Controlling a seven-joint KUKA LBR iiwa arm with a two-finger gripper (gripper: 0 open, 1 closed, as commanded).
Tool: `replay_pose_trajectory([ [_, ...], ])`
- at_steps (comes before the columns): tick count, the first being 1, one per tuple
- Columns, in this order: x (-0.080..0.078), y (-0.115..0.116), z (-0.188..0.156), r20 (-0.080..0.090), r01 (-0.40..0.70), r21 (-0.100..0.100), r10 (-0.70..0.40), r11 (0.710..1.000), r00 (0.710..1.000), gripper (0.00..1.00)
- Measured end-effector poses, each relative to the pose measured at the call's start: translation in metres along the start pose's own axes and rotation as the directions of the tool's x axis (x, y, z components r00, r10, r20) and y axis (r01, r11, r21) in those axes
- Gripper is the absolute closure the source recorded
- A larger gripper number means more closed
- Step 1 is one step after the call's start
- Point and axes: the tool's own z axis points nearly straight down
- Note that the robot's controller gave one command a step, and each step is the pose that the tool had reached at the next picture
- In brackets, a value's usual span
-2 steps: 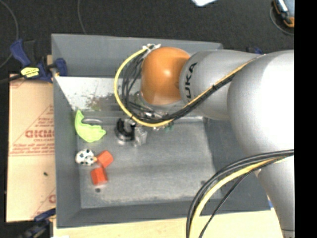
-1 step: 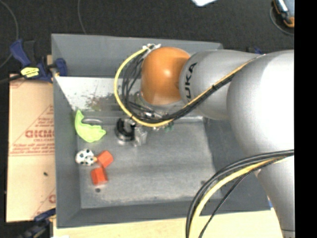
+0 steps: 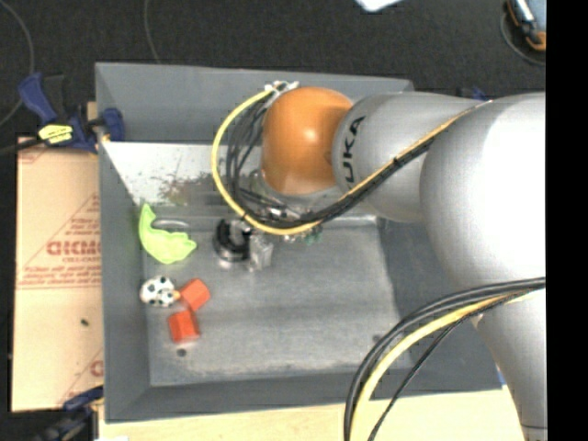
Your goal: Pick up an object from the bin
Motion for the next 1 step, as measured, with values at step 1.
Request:
replay_pose_trajectory([
  [1,0.0000,0.0000,0.0000,0.000,-0.001,0.000,0.001,1.000,1.000,1.00],
])
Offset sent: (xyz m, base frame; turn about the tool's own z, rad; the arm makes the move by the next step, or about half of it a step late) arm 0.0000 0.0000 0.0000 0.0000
